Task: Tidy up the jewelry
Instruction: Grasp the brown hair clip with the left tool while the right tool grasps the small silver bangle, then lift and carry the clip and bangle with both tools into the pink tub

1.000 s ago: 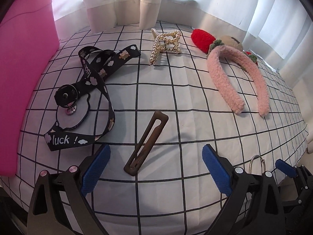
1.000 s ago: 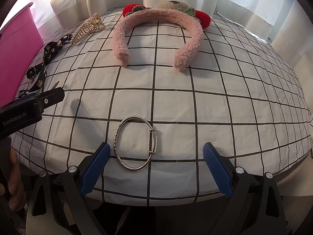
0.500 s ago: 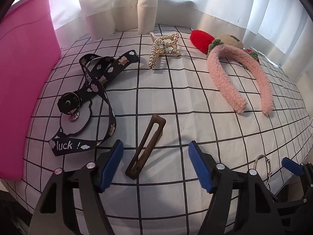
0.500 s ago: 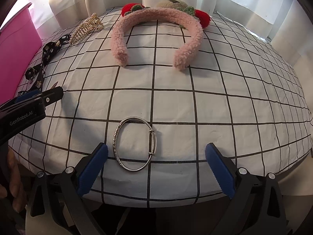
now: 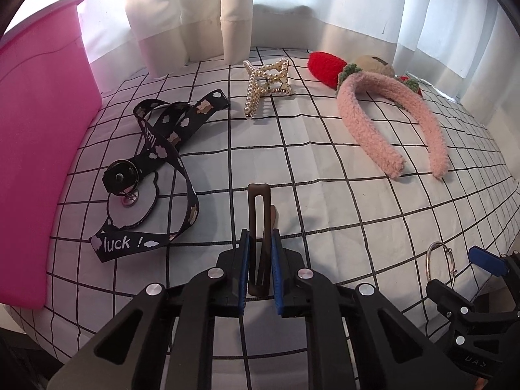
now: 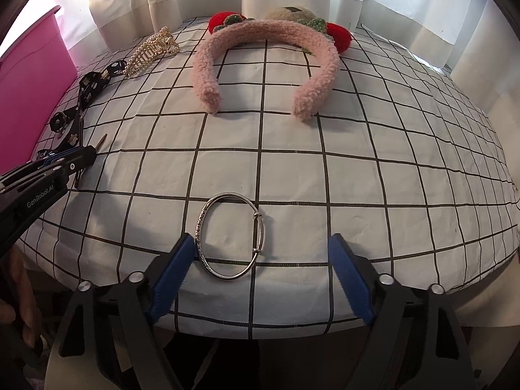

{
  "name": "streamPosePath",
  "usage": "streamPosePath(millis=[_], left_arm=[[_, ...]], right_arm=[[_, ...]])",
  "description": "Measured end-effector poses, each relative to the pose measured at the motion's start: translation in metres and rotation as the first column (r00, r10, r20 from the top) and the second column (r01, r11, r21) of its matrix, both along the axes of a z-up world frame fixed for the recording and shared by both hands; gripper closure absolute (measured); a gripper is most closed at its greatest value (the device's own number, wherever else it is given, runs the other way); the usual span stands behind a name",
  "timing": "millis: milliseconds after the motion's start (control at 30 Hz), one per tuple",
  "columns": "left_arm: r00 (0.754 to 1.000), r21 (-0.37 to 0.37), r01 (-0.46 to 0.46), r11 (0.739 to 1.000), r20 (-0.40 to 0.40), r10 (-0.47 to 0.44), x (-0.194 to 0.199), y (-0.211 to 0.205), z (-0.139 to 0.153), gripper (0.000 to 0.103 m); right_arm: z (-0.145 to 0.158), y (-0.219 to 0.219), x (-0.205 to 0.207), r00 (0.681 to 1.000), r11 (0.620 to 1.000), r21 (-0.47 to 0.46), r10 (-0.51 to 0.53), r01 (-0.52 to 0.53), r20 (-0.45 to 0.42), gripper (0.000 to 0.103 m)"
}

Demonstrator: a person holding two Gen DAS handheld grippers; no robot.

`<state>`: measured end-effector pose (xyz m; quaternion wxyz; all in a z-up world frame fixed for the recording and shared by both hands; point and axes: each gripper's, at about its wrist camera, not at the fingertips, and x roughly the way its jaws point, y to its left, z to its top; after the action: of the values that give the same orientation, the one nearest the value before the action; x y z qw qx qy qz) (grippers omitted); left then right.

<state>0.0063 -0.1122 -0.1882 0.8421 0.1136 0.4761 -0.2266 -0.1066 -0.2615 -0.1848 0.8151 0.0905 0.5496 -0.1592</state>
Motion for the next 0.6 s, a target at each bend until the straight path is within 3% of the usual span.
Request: streamPosePath(millis=[33,67,600], left_arm=[[1.0,-0.004,-0.002,1.0,-0.002,0.002,0.0,0.001,0.0,0.09],[1.0,-0.01,-0.004,1.0,-0.006,0.004,0.0,0.002,0.0,0.09],[1.0,-0.048,-0.024,0.999,0.016,0.025,0.0,0.007,0.021,0.091]], right_arm=[[0.002,0.0,0.0,1.0,1.0,-0.003,0.003,-0.003,0.007,0.048],[0.004,0.0,0.0,1.0,1.0,-0.005,0.002,-0.002,0.011,0.063],[0.016,-0.002,0.0,0.999,1.0,0.017,0.002,-0.003,0.05,0.064]])
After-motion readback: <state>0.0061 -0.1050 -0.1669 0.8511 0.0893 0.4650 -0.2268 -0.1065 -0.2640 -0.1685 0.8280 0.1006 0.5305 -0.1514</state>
